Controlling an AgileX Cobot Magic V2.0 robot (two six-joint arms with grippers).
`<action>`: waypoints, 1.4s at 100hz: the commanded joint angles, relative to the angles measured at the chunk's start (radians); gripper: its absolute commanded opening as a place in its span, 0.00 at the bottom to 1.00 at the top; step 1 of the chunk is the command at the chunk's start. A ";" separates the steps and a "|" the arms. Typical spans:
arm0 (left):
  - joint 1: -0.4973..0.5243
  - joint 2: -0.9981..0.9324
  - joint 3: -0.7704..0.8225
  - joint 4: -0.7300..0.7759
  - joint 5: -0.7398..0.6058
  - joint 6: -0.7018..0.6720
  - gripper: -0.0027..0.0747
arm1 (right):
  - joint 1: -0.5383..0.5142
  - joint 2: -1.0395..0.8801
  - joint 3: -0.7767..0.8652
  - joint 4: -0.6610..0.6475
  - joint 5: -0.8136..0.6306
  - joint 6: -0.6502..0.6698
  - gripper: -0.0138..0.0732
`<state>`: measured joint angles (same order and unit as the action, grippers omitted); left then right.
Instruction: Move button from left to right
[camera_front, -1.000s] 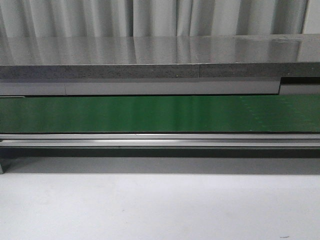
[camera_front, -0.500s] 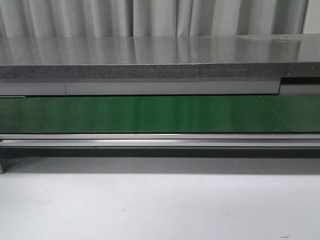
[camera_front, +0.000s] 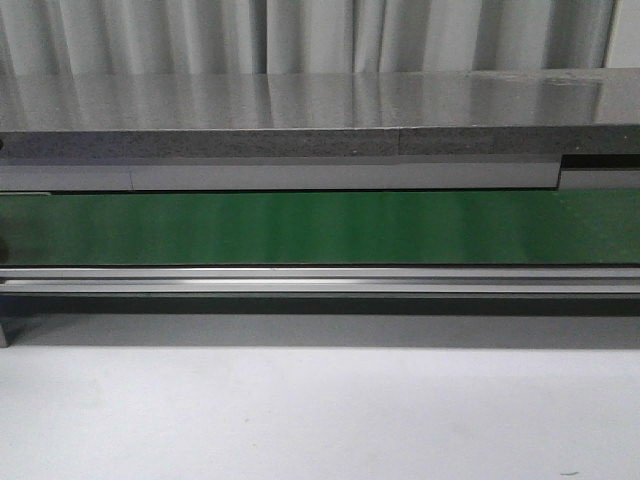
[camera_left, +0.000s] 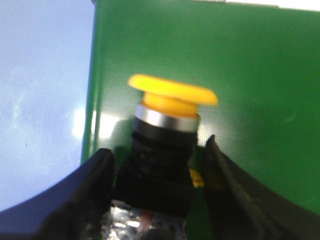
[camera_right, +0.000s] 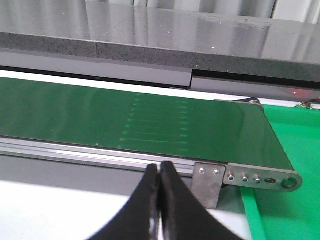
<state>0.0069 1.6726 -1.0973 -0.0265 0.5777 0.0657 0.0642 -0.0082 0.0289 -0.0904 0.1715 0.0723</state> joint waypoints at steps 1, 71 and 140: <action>-0.007 -0.045 -0.044 -0.010 -0.030 0.000 0.70 | 0.001 -0.017 0.001 -0.005 -0.078 -0.003 0.08; -0.009 -0.423 0.072 -0.031 -0.108 0.032 0.89 | 0.001 -0.017 0.001 -0.005 -0.078 -0.003 0.08; -0.157 -1.131 0.746 -0.039 -0.634 0.032 0.89 | 0.001 -0.017 0.001 -0.005 -0.078 -0.003 0.08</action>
<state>-0.1224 0.5645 -0.3497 -0.0544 0.0680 0.0974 0.0642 -0.0082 0.0289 -0.0904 0.1715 0.0723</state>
